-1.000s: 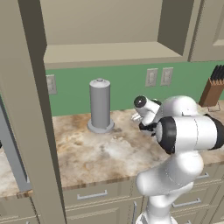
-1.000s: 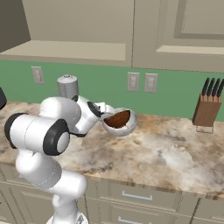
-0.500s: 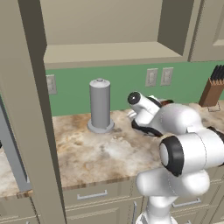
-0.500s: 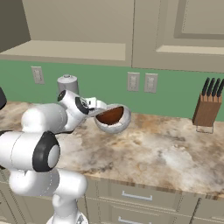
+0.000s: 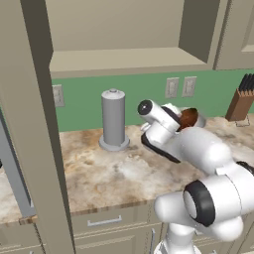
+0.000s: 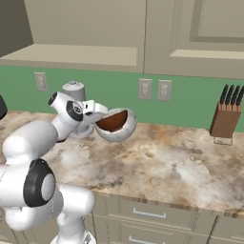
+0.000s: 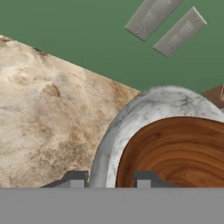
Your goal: Pick up the bowls on the counter and stack them on top of one another in the open cabinet. Place the smaller bowl on top of the larger bowl.
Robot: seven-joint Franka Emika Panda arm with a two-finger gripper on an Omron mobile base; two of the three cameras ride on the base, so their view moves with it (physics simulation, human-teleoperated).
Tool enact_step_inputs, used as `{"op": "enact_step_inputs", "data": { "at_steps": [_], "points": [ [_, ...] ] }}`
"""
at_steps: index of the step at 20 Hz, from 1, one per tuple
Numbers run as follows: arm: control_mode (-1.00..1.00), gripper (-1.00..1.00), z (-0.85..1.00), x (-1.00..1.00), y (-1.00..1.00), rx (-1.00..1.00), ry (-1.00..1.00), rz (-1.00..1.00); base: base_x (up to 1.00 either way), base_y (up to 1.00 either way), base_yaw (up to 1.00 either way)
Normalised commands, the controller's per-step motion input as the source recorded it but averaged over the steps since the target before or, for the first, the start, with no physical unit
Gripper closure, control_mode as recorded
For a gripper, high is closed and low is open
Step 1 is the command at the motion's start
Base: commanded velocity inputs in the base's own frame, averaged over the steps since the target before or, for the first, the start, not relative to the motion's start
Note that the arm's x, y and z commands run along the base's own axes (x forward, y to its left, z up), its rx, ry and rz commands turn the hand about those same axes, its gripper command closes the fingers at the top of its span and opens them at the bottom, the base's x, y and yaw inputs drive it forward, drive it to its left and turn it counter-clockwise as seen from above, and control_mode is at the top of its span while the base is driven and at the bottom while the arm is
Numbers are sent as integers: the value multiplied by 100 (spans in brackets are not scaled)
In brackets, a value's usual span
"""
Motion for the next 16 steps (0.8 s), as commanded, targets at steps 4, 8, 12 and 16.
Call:
{"op": "enact_step_inputs", "data": {
  "at_steps": [4, 8, 12, 16],
  "points": [
    [-100, 100, 30, -41, 13, -8, 0, 0, 0, 0, 0],
    [-100, 100, 35, -41, 8, -5, 0, 0, 0, 0, 0],
    [-100, 100, 39, -41, 9, -3, 0, 0, 0, 0, 0],
    [-100, 100, 37, -46, 11, -1, 1, 0, 0, 0, 0]
  ]
}}
